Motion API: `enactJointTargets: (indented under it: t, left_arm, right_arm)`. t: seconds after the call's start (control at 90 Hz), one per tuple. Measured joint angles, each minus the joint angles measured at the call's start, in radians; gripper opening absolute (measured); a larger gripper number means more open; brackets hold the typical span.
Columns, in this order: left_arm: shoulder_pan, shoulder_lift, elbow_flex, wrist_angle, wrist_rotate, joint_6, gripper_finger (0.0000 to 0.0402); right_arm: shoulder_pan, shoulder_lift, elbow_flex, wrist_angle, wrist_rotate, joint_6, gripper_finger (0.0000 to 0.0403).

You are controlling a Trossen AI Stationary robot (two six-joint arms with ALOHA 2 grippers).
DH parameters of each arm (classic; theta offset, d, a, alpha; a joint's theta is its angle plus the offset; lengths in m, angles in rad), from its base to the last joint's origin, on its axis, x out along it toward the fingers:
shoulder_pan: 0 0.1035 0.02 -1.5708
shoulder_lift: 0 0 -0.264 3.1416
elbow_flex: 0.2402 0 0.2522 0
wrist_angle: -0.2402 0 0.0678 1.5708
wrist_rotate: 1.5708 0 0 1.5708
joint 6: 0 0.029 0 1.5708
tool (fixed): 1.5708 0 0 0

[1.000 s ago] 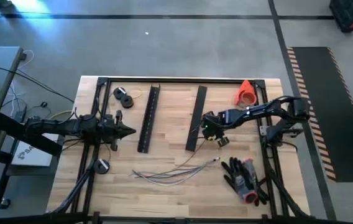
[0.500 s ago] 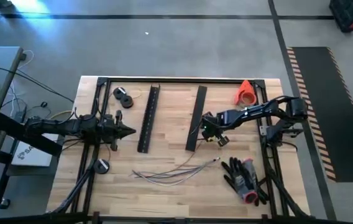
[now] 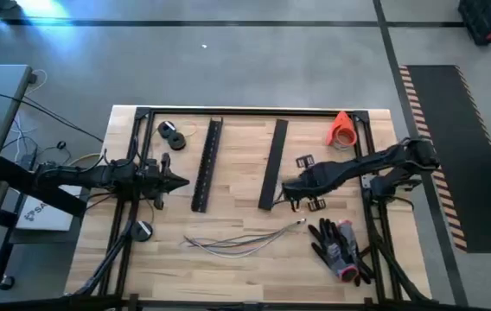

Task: Ziptie cables
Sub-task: Wrap the cable wires using zip tie

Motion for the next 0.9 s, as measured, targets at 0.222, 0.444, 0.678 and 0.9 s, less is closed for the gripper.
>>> enactJointTargets:
  t: [0.222,0.444,0.678,0.9]
  left_arm:
    - [0.0,0.0,0.0,0.0,0.0,0.0,0.0]
    - [0.0,0.0,0.0,0.0,0.0,0.0,0.0]
    - [0.0,0.0,0.0,0.0,0.0,0.0,0.0]
    - [0.0,0.001,0.0,0.022,-0.026,0.051,0.0]
  right_arm:
    - [0.158,0.016,0.16,-0.253,-0.144,0.357,0.0]
    - [0.332,0.018,0.184,-0.255,-0.337,0.497,0.0]
    - [0.478,0.021,0.184,-0.252,-0.396,0.712,0.0]
    - [0.562,0.042,0.184,-0.24,-0.364,0.885,0.0]
